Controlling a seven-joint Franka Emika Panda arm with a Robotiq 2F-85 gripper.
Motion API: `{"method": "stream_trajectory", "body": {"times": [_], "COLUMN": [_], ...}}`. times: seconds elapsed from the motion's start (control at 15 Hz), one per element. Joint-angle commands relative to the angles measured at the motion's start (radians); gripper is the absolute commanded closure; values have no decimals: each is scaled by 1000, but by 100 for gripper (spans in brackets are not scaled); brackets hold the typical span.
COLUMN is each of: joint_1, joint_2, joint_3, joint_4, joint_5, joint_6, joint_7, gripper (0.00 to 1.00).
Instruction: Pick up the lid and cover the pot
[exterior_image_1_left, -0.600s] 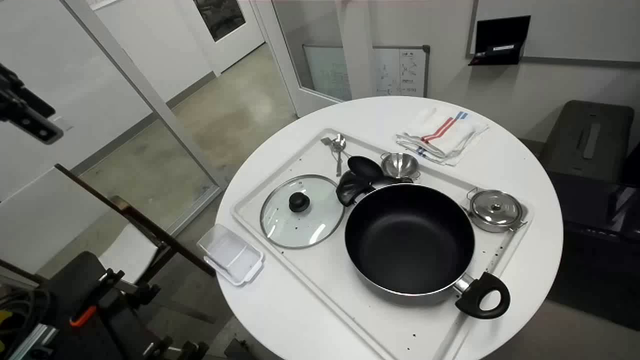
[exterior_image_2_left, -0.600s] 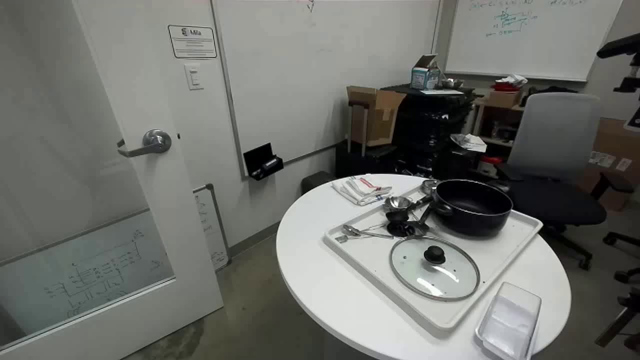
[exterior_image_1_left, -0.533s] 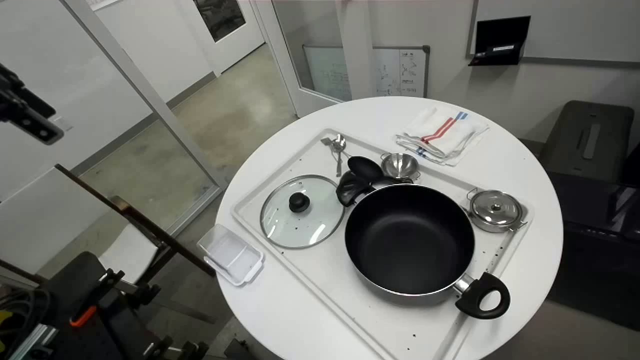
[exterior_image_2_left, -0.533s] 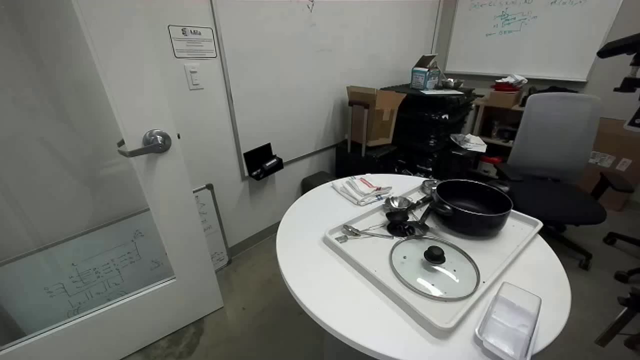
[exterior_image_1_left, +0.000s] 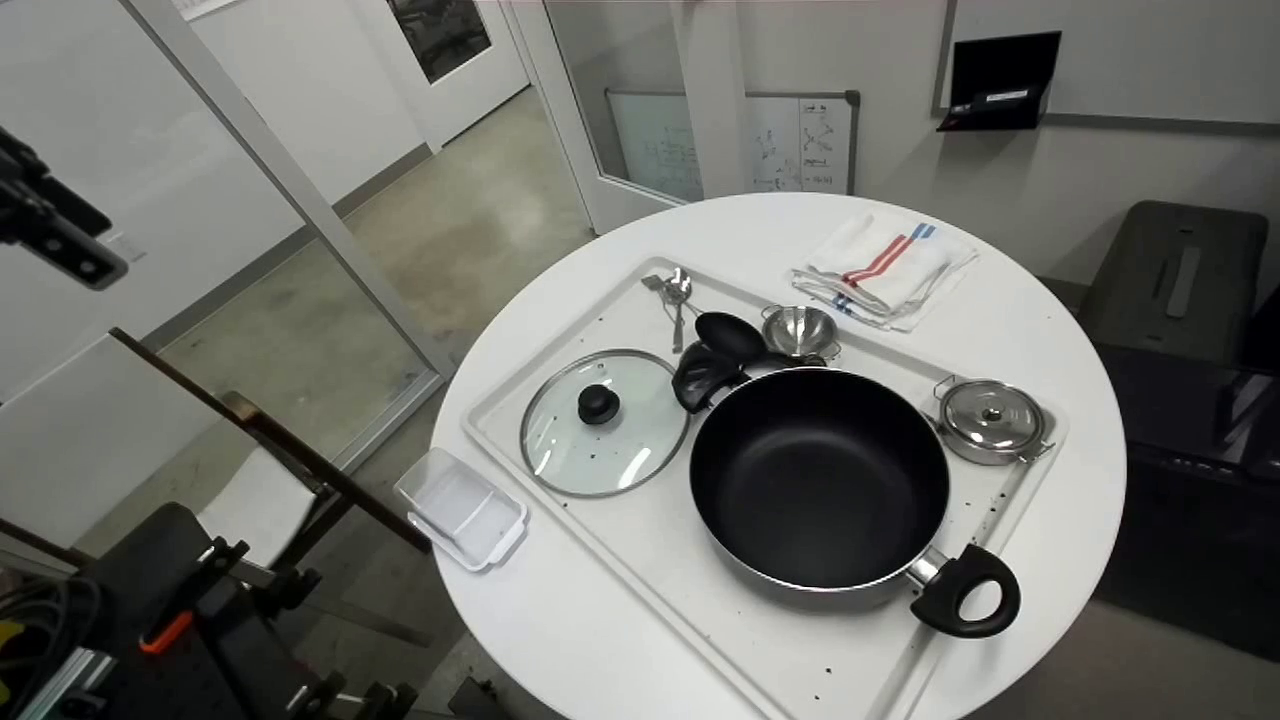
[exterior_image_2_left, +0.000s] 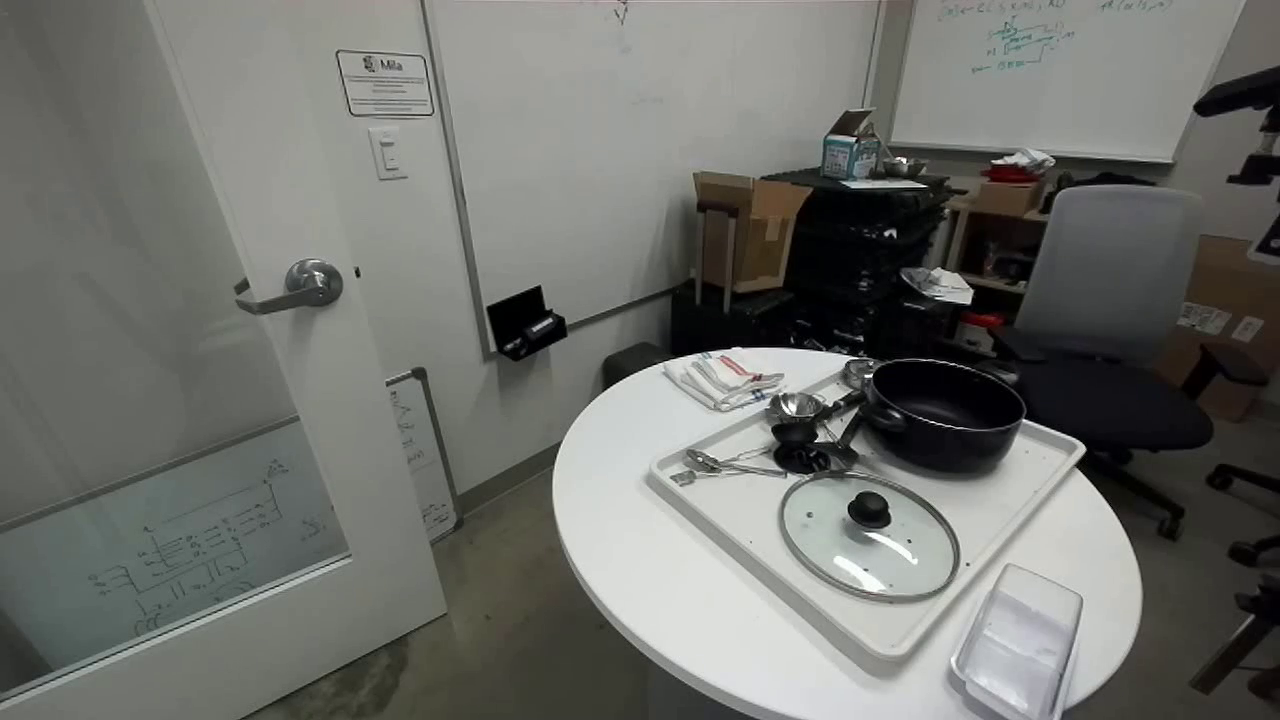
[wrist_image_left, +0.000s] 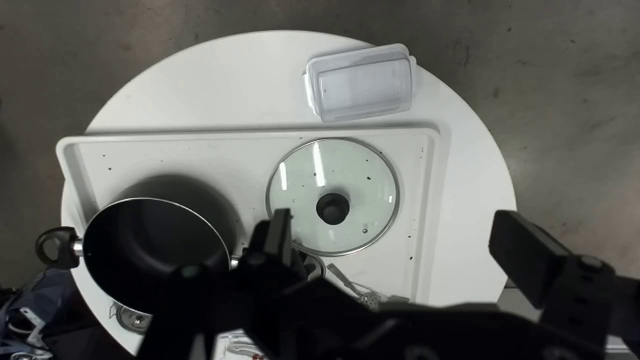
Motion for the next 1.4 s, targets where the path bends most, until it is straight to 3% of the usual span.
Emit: {"method": "stream_trajectory", "body": {"times": [0.0,0.27,0.8,1.33], "joint_1": [5,2,-12,-7], "joint_2": [72,180,422,687], "joint_3": [-6,-6,-15,-38], "joint_4": [37,74,147,269], "joint_5": [1,2,-6,-13], "joint_6": [4,46,240,324], "joint_7": [-10,-3,9,5], "gripper": [0,0,0,0]}}
